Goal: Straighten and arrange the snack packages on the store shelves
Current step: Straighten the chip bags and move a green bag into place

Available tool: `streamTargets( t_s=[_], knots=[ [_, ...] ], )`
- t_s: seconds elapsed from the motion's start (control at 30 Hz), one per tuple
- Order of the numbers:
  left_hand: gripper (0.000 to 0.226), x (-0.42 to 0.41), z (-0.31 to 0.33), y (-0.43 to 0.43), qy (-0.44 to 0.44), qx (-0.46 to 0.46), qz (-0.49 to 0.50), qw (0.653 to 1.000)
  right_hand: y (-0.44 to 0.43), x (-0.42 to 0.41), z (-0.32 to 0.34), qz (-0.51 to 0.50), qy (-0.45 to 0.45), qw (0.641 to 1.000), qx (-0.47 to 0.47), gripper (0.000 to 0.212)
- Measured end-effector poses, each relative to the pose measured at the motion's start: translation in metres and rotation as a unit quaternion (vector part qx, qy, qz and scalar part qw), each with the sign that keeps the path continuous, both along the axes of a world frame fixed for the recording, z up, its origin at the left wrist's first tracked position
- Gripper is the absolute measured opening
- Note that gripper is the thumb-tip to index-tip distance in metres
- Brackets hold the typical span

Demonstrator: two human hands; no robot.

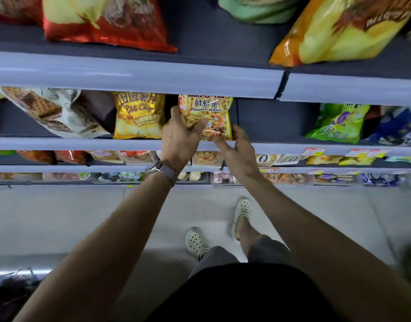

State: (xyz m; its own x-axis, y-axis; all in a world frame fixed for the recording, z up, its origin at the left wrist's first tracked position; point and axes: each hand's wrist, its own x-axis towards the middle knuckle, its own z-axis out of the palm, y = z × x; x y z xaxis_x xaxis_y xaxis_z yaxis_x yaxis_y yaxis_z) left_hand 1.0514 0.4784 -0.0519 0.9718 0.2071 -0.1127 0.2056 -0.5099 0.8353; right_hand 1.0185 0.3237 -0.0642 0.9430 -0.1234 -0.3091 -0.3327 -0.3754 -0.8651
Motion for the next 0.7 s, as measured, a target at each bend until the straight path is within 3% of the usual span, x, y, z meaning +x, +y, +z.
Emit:
streamTargets(
  t_s=[0.13, 0.27, 0.43, 0.6, 0.7],
  knots=[
    [0.058, 0.018, -0.009, -0.001, 0.004, 0.025, -0.017, 1.0, 0.003, 0.033, -0.013, 0.005, 0.051, 0.996, -0.078, 0.072],
    [0.055, 0.022, -0.016, 0.0, 0.062, 0.037, -0.022, 0.997, 0.0, 0.044, -0.036, 0.03, 0.077, 0.993, -0.086, 0.081],
    [0.051, 0.016, -0.019, 0.004, 0.079, 0.047, -0.029, 0.995, -0.005, 0.034, -0.017, 0.07, 0.076, 0.988, -0.114, 0.06],
    [0.055, -0.01, -0.015, 0.005, 0.051, 0.076, -0.033, 0.995, -0.015, 0.015, 0.0, 0.087, 0.08, 0.98, -0.159, 0.066],
    [0.069, -0.035, 0.0, -0.001, 0.047, 0.097, -0.022, 0.994, -0.024, -0.007, 0.015, 0.106, 0.06, 0.973, -0.194, 0.061]
  ],
)
